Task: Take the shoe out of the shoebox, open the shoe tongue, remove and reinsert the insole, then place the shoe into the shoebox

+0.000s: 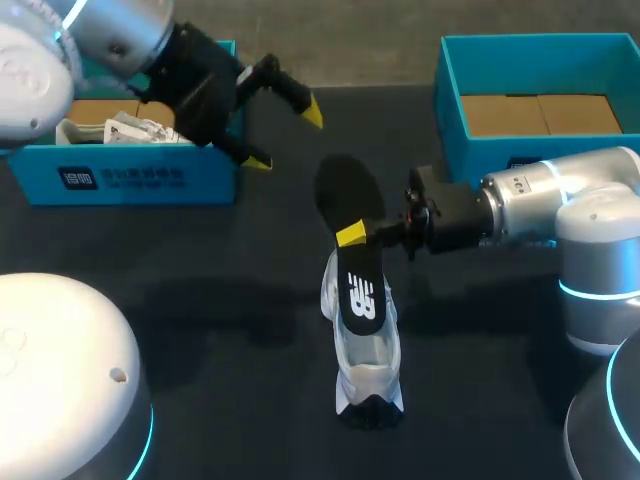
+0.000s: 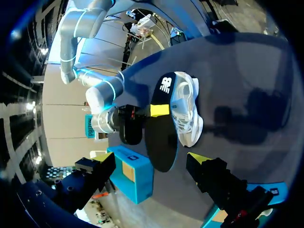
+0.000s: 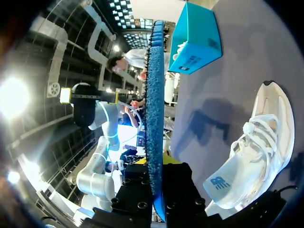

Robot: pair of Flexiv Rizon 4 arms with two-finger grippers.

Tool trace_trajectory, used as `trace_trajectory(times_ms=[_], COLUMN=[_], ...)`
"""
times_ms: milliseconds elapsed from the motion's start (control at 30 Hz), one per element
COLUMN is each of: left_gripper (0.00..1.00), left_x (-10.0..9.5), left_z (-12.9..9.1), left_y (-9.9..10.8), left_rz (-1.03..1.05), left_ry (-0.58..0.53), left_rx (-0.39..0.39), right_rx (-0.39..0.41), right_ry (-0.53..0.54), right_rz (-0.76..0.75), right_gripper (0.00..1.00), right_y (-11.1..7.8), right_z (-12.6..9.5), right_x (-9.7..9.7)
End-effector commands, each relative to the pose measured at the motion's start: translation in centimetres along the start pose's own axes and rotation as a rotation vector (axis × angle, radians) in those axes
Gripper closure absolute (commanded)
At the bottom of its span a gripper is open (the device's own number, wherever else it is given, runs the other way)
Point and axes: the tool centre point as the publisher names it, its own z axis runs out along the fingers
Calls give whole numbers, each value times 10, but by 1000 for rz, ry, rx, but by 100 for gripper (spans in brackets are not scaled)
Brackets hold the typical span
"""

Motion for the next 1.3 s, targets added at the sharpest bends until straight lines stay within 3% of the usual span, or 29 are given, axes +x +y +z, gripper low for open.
trace_trajectory(times_ms=[33, 300, 767, 1000, 1300], left_gripper=[0, 0, 0, 0, 0], left_x=[-13, -24, -42, -45, -49], left_z=[6, 9, 26, 34, 42], left_y=[11, 15, 22, 18, 16], left_rz=[-9, -26, -37, -9, 1], left_ry=[265, 384, 533, 661, 743], left_rx=[54, 63, 167, 151, 168], right_rx=[-2, -2, -2, -2, -2], right_ry=[-1, -1, -1, -1, -1], right_rz=[0, 0, 0, 0, 0], right_gripper=[100, 100, 100, 100, 100], right_y=[0, 0, 0, 0, 0], right_z=[2, 2, 2, 2, 2], right_x=[0, 0, 0, 0, 0])
